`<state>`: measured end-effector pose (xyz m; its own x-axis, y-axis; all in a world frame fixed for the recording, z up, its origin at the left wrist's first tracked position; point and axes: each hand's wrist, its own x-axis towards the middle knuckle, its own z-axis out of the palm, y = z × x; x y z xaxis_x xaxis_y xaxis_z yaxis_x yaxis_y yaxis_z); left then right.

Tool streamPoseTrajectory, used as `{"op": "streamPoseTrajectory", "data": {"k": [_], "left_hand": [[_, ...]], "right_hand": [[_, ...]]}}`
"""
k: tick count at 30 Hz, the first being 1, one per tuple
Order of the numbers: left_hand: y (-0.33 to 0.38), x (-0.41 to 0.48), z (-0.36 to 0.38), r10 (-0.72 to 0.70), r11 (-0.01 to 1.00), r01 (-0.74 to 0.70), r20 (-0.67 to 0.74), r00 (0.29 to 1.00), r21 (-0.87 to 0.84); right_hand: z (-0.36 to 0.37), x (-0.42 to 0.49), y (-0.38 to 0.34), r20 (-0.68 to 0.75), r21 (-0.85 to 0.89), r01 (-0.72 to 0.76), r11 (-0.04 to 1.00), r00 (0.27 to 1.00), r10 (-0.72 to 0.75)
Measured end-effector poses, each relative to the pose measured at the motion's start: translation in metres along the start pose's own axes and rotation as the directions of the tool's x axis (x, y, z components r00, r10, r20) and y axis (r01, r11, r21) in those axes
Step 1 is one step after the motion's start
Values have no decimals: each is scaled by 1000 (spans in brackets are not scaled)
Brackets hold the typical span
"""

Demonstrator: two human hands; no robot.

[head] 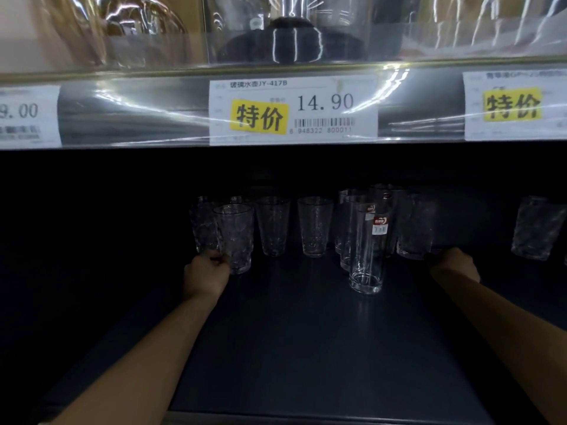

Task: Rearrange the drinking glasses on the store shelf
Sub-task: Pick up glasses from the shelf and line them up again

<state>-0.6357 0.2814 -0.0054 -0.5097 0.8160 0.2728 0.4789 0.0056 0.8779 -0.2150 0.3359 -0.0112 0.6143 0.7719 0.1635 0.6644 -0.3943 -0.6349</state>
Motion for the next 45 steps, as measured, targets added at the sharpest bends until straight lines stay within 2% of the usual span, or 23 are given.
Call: {"op": "streamPoseTrajectory", "data": {"k": [11,18,22,24,27,29,32,35,39,42,45], "left_hand": [[1,-2,-6,3,1000,-3,7,1000,3],[6,-10,-13,-42,999,42,19,999,16],[10,-15,-22,-134,991,136,130,982,-2],[16,-23,-31,-190,974,210,192,963,-85],[31,-51,-49,-247,945,308,370,896,-115],[40,-70,-59,-237,955,293,480,844,-43],[54,-93,-68,-179,963,261,562,808,-67],[69,-126,-75,-44,960,202,607,793,-194],[84,-178,-78,107,925,186,694,712,-332],[98,-216,-76,242,886,178,755,609,-428],[112,-254,-72,365,852,185,809,461,-490]], "right_hand": [[-5,-9,1,38,-12,-1,1000,999,1],[-21,-28,3,126,-52,82,995,989,-75],[-41,-61,7,222,32,188,982,956,-191],[-49,-78,11,261,135,192,972,940,-222],[-62,-104,18,316,324,110,940,924,-217],[-74,-120,25,345,475,2,880,919,-189],[-107,-156,30,400,627,-127,769,899,-178],[-142,-198,38,286,646,-68,760,945,-159],[-189,-275,56,144,585,39,810,978,-152],[-219,-328,74,77,501,63,863,990,-117],[-244,-371,102,-13,453,17,891,1000,-13]]}}
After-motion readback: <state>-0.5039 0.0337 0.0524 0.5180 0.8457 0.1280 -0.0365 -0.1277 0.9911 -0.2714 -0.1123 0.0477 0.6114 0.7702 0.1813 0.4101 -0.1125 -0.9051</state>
